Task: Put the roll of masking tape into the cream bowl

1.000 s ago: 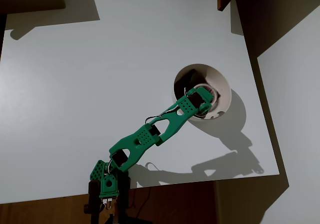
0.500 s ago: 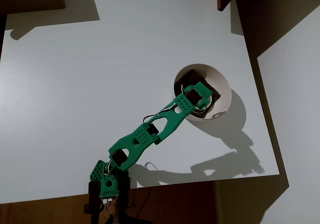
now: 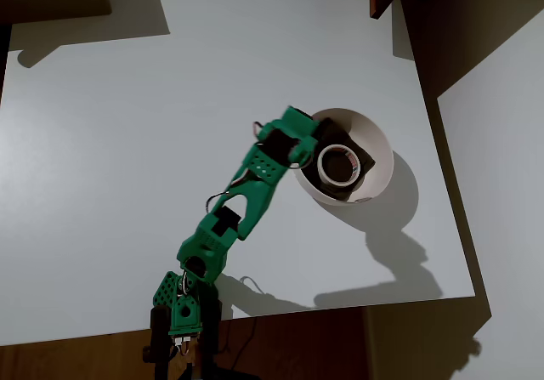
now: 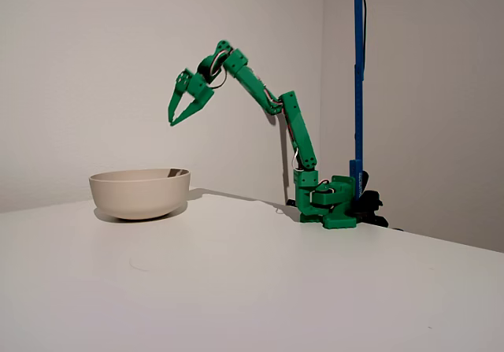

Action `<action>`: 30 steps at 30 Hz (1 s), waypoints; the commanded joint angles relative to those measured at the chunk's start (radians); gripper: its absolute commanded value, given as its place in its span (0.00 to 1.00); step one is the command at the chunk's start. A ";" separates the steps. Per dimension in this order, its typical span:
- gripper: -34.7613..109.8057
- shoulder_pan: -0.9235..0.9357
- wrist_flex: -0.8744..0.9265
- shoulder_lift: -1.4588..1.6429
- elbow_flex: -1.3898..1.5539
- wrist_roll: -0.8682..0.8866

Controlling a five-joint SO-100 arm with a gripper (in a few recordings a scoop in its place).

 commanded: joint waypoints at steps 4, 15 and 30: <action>0.18 -0.225 0.170 0.264 -0.069 0.014; 0.18 -0.522 0.213 0.574 0.253 0.034; 0.18 -0.647 -0.155 1.310 1.417 -0.040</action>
